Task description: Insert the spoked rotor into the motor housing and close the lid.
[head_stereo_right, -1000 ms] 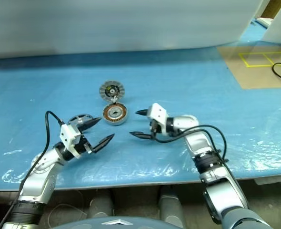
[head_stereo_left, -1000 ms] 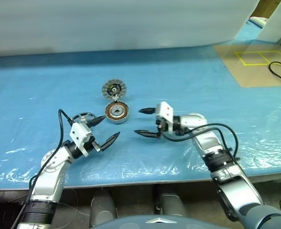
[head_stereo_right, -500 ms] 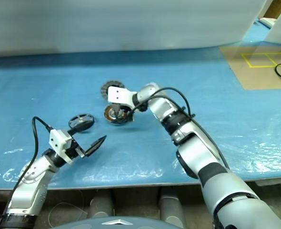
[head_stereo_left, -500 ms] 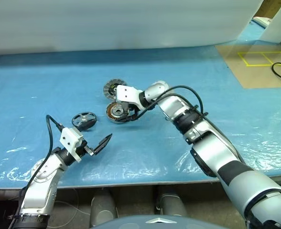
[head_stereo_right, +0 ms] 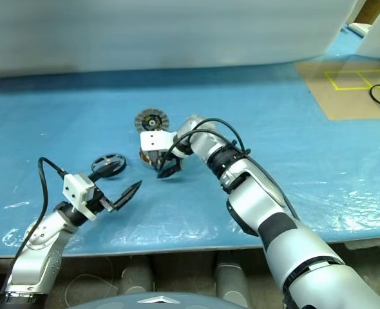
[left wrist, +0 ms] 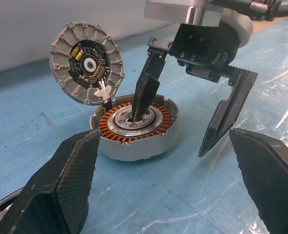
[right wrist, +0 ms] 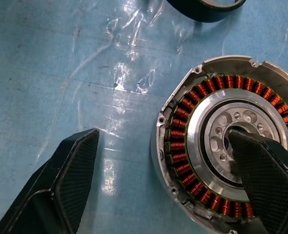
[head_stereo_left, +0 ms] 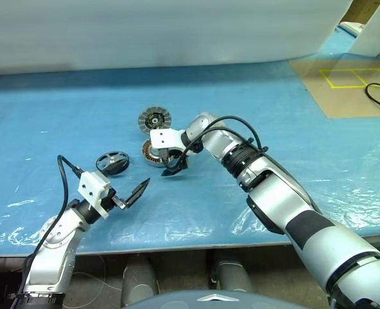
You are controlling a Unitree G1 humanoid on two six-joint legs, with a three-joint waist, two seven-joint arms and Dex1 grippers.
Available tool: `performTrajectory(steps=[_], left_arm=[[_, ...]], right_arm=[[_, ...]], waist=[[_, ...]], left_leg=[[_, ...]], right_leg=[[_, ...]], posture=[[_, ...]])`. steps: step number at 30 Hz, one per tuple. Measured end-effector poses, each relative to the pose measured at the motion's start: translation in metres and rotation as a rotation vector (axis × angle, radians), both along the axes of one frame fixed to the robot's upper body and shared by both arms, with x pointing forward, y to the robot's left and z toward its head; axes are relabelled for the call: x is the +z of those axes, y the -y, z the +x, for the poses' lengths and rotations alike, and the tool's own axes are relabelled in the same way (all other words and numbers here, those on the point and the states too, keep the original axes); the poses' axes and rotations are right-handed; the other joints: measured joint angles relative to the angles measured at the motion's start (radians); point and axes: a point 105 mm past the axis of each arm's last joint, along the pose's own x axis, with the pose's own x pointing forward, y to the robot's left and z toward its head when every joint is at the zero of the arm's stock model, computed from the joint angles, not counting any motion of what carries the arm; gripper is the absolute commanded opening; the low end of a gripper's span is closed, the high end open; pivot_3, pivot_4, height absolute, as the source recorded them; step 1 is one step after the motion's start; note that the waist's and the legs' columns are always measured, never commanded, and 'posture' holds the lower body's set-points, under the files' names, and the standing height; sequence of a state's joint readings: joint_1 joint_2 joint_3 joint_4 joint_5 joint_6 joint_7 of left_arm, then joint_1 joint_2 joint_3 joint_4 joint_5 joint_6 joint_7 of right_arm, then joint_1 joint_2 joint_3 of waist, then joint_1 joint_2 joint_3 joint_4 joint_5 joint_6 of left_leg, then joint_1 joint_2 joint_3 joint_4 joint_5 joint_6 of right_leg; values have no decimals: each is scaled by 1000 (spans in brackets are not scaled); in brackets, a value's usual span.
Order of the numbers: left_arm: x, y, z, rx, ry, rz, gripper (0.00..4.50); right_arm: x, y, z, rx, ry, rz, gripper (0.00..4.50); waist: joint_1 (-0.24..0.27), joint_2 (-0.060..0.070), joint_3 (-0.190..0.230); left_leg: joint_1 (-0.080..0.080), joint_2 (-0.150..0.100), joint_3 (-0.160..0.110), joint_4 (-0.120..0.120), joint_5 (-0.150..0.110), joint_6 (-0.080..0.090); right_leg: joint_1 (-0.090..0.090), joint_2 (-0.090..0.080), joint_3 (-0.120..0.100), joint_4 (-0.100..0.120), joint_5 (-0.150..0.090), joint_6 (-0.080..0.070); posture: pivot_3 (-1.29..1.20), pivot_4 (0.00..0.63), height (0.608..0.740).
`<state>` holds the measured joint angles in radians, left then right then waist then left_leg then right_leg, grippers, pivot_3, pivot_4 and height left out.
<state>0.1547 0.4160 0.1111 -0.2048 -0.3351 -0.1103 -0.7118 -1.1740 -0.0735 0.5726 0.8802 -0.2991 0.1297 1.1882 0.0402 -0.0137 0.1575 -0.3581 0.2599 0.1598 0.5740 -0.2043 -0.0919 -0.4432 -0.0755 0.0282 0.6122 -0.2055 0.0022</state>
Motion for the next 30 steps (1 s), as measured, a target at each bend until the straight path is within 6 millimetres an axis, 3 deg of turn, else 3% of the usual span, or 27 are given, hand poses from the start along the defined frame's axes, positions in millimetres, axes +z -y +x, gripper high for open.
performTrajectory(steps=[3, 9, 19, 30], left_arm=[[0, 0, 0, 0, 1, 0, 4500], [-1, -1, 0, -1, -1, 0, 4500], [1, 0, 1, -2, 8, 2, 4500], [1, 1, 1, -16, 9, 6, 4500]], right_arm=[[-2, -2, 3, -5, 40, -7, 3945], [1, -5, 6, 3, 104, -16, 1967], [2, 8, -2, 33, 115, -52, 1933], [-9, 45, -42, 41, 44, -92, 1933]], waist=[[0, 0, 0], [0, 0, 0], [5, 1, 0], [12, 1, -2]], left_leg=[[1, 0, 0, 1, 0, 0], [2, 0, 0, 2, -1, 1], [4, 0, 0, 2, -1, 1], [10, -1, 0, 2, -1, 1]], right_leg=[[0, 0, 0, 2, 0, 0], [0, 0, 1, 4, 0, -1], [1, 0, 1, 7, -1, -2], [7, -1, 2, 7, -1, -2]], posture=[[0, 150, 740], [0, 150, 740], [0, 150, 740], [0, 150, 740]])
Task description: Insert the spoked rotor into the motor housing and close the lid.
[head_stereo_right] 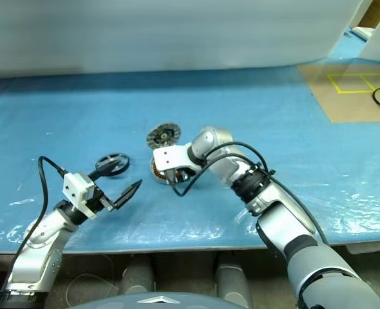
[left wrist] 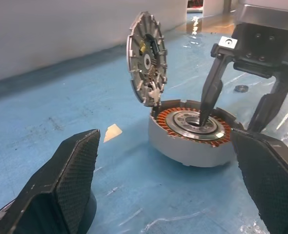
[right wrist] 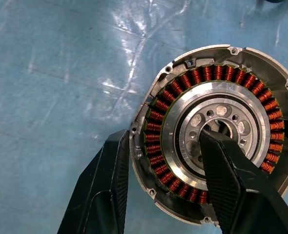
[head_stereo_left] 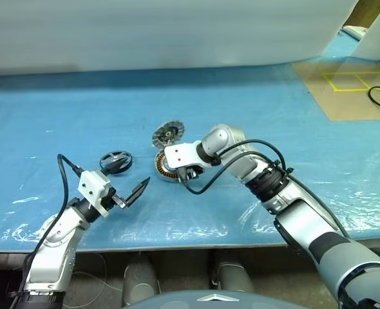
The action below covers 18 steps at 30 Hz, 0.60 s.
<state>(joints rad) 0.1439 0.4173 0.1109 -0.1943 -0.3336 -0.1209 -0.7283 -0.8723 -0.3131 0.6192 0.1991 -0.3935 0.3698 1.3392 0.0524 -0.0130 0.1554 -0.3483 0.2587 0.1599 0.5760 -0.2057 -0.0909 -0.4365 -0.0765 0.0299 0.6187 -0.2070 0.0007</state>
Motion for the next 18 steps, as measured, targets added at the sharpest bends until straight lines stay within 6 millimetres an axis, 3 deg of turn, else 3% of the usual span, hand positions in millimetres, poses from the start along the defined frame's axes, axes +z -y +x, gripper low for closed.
performTrajectory(steps=[15, 16, 18], left_arm=[[-4, 0, 0, -7, -15, -1, 4500], [-4, 0, 0, -9, -14, -1, 4500], [-3, 1, 1, -13, -12, -2, 4500]], right_arm=[[-7, 13, -11, -46, -76, -39, 1933], [-7, 13, -11, -44, -80, -38, 2573], [-9, 12, -13, -34, -99, -25, 3131]], waist=[[16, 0, -10], [16, 0, -12], [16, 1, -12]], left_leg=[[1, 0, 0, 0, 0, 0], [1, 0, 0, 0, 0, 0], [1, 0, 0, 0, 0, 0]], right_leg=[[2, 0, 0, -1, 0, 0], [2, 0, 0, -1, 0, 0], [2, 0, 0, -1, 0, 0]], posture=[[0, 150, 740], [0, 150, 740], [0, 150, 740]])
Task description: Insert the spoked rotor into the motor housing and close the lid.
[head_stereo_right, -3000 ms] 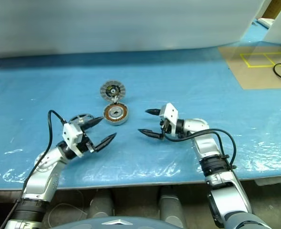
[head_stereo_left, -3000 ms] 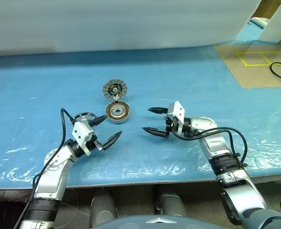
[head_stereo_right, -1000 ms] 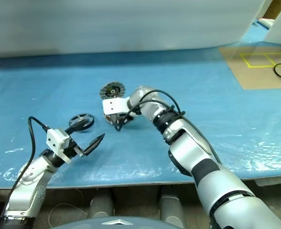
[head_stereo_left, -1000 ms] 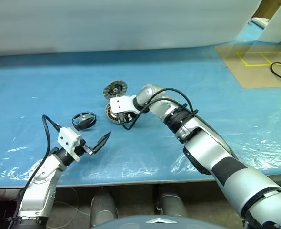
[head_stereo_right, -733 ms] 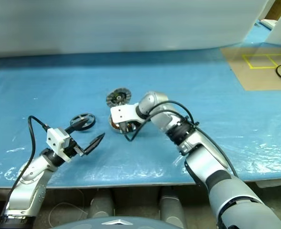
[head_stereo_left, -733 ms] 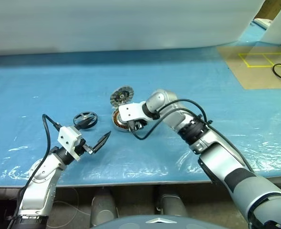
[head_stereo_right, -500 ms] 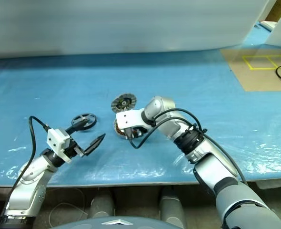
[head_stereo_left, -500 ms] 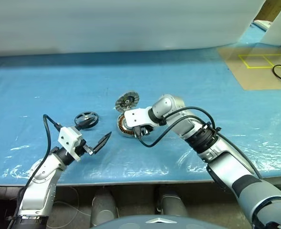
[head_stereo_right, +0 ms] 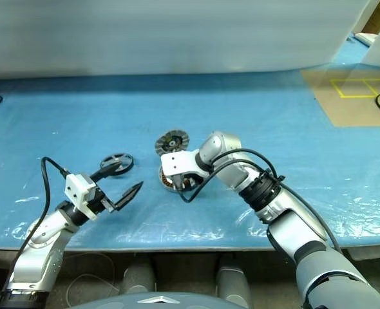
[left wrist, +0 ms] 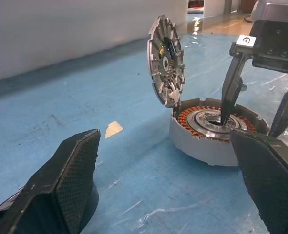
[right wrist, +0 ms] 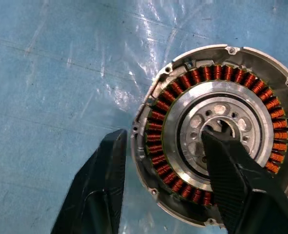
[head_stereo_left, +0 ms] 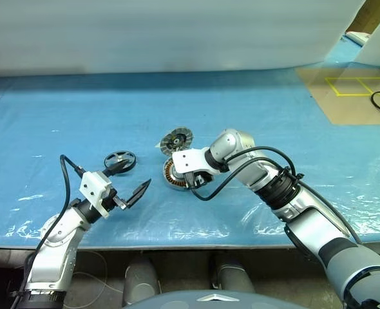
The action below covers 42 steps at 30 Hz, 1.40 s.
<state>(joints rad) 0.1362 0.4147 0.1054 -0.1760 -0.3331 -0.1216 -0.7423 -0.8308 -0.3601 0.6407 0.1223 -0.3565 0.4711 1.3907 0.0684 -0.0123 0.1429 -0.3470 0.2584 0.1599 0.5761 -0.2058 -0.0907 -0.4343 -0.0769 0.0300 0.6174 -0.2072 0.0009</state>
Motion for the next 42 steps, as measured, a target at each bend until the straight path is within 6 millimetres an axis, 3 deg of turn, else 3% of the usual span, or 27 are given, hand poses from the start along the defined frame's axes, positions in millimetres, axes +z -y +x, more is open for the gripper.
performTrajectory(steps=[4, 13, 22, 30, 32, 36, 42], left_arm=[[0, 2, 0, -14, -2, -1, 4500], [-6, 10, -3, -80, -56, -33, 4500], [-16, 19, -6, -121, -104, -44, 4500], [-21, 23, -8, -136, -121, -48, 4500], [-23, 23, -7, -136, -127, -51, 4500], [-26, 28, -7, -146, -132, -56, 4500], [-26, 30, -8, -159, -127, -47, 4500]], right_arm=[[1, 0, -4, -20, -68, 54, 4445], [8, 14, -7, -26, -166, 164, 4445], [48, 21, 1, -46, -81, 512, 4445], [72, 61, 33, -289, 36, 742, 4445], [66, 74, 41, -381, 53, 785, 4445], [31, 97, 51, -573, 36, 822, 4445], [-4, 115, 47, -694, 30, 819, 4445]], waist=[[-2, 0, -1], [-3, 1, 0], [-17, 1, 1], [-24, 1, 1], [-23, 1, 1], [-24, 1, 1], [-27, 2, 1]], left_leg=[[1, 0, 0, 0, 0, 1], [-4, 0, 0, 0, 1, -1], [-4, 1, 1, -1, 0, 0], [-4, 1, 1, -1, 0, 0], [-4, 1, 1, -2, 0, 0], [-5, 0, 2, -3, 0, 0], [-5, 0, 3, -5, 0, 0]], right_leg=[[0, 0, 0, 0, 0, 0], [-5, 1, 1, 0, 0, 0], [-6, 2, 1, -1, 0, 0], [-6, 2, 1, -1, 0, 0], [-5, 2, 1, -3, 0, 0], [-5, 2, 1, -5, 0, 0], [-5, 2, 1, -8, 0, 0]], posture=[[0, 150, 740], [0, 150, 740], [0, 150, 740], [0, 150, 740], [0, 150, 740], [0, 150, 740], [0, 150, 740]])
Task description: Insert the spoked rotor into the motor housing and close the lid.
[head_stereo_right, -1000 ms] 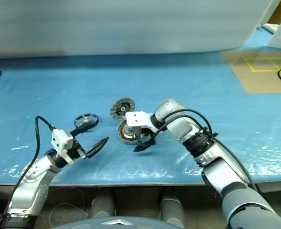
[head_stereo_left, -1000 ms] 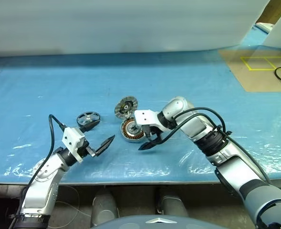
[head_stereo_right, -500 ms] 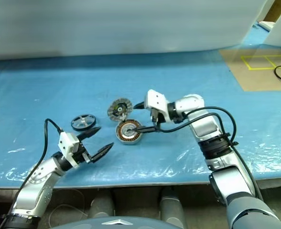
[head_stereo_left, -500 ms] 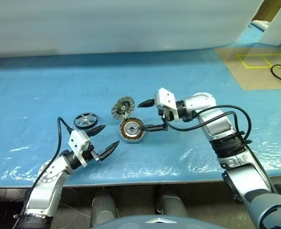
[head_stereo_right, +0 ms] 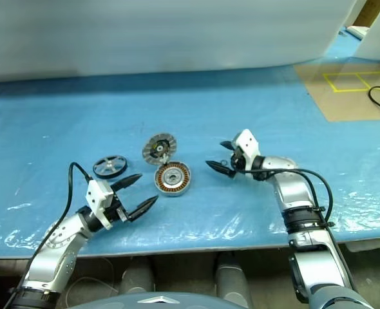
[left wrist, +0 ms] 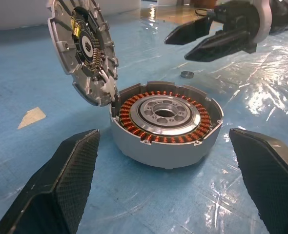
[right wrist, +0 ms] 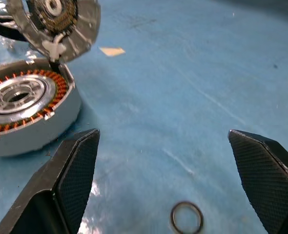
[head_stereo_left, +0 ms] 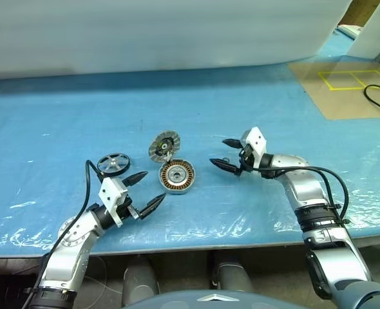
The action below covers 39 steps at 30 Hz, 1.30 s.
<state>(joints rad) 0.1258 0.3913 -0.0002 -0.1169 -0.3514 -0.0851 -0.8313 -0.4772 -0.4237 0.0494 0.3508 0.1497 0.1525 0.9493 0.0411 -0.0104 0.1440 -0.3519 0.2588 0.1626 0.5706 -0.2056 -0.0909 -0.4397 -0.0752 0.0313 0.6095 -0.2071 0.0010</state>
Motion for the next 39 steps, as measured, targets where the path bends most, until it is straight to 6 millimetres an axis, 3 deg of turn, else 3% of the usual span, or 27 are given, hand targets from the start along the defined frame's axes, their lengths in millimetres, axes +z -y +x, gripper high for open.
performTrajectory(steps=[10, 21, 24, 33, 34, 39], left_arm=[[0, 0, 0, -3, 1, 2, 4500], [0, 0, 0, -3, 2, 3, 4500], [0, 0, 0, -3, 2, 3, 4500], [-2, -1, 0, 1, -5, 5, 4500], [-2, -1, 0, 1, -5, 5, 4500], [-5, -3, -1, 6, -14, 5, 4500]], right_arm=[[-29, 26, -1, -57, 2, -111, 4445], [-32, 26, -3, -49, -32, -106, 4445], [-32, 26, -3, -48, -56, -97, 3814], [-32, 19, -1, -26, -57, -129, 777], [-32, 19, -1, -26, -55, -132, 570], [-31, 18, 0, -29, -52, -134, 570]], waist=[[1, 0, 0], [1, 0, 0], [1, 0, 0], [0, 0, 0], [1, 0, 0], [0, 0, 0]], left_leg=[[0, 0, 0, 0, -1, 2], [1, 0, 0, 0, -1, 2], [1, 0, 0, 0, -1, 2], [2, 0, 1, 0, -1, 2], [2, 0, 0, 0, -1, 2], [2, 0, 1, 0, -1, 2]], right_leg=[[0, 0, 0, 0, 0, 0], [1, 0, 0, -1, 0, 0], [2, 0, 0, -1, 0, 0], [2, 0, 0, -1, 0, 0], [2, 0, 0, -1, 0, 0], [2, 0, 0, -1, 0, 0]], posture=[[0, 150, 740], [0, 150, 740], [0, 150, 740], [0, 150, 740], [0, 150, 740], [0, 150, 740]])
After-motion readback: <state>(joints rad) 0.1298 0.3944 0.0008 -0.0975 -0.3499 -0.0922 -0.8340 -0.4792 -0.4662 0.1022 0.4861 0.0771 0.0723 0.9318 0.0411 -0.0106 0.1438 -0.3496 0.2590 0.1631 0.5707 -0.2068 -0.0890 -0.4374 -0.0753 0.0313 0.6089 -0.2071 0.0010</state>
